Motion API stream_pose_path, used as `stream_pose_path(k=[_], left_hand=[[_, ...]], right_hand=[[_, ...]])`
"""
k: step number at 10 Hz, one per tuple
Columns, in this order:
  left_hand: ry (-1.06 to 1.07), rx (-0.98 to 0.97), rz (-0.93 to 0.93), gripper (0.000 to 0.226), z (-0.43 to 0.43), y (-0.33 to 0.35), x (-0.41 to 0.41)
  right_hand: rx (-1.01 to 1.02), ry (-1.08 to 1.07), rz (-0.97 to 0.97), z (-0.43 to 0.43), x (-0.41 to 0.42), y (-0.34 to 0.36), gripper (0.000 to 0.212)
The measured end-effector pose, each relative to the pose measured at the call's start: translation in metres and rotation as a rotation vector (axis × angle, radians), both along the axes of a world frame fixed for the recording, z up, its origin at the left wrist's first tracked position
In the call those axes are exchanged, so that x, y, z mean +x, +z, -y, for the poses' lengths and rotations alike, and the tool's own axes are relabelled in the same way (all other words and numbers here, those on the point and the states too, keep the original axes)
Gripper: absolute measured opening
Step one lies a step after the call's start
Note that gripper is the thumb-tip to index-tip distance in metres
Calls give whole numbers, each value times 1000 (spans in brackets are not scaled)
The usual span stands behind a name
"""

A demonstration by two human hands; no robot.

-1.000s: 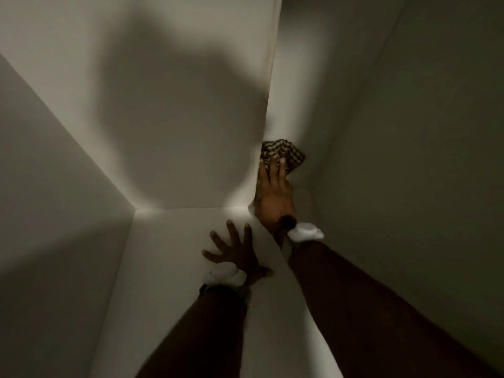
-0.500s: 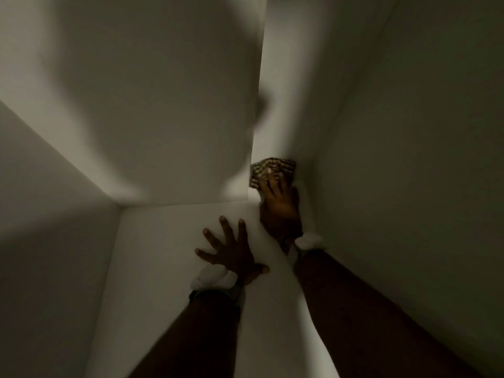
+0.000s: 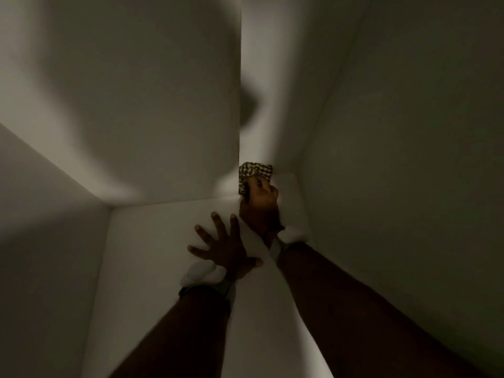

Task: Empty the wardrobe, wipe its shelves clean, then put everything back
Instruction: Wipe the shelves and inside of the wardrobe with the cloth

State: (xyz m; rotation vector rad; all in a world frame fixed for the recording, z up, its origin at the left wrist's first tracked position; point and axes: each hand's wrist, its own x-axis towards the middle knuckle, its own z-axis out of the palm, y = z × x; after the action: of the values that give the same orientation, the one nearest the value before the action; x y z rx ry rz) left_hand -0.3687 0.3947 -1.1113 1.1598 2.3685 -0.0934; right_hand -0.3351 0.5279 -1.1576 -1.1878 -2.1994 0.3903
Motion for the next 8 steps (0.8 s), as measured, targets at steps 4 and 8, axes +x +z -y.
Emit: stream_pose_path(k=[4,8], left_hand=[[7,-25,78,135,3,2,-7],[-499,326,-412,61,7,158,-88]], right_hand=[[-419,-258,-112,-12,14,23,58],[-1027,119,-447,-38,-35,-26,75]])
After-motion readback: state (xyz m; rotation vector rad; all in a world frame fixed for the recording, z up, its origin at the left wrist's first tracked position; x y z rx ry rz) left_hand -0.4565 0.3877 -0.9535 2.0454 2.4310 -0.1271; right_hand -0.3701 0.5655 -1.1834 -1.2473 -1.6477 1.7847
